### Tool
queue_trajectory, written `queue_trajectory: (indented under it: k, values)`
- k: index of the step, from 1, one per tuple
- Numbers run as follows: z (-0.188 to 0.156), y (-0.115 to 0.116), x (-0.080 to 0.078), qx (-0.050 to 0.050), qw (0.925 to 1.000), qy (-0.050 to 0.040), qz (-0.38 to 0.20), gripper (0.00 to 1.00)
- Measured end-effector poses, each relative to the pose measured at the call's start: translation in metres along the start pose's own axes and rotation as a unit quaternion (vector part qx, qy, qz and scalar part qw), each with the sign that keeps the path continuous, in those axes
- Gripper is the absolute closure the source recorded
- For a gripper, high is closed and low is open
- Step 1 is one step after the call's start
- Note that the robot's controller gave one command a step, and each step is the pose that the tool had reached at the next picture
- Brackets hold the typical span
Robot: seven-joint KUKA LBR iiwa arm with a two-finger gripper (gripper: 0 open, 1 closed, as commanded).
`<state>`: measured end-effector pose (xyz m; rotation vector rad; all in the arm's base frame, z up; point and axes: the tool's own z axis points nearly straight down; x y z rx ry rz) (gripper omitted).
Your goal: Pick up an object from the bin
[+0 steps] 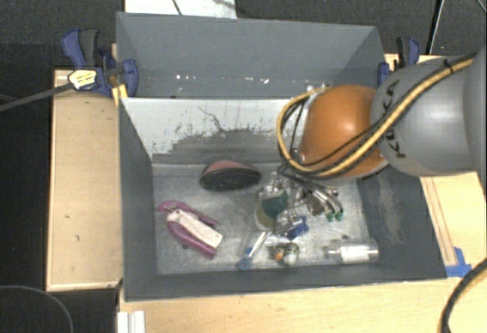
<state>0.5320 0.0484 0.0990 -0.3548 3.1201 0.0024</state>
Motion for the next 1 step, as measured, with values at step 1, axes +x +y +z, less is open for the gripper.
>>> queue_trajectory:
  k: [1]
  values:
    - [-0.1545,0.0053,-0.0015,0.001,0.9998,-0.0049,-0.019,1.0]
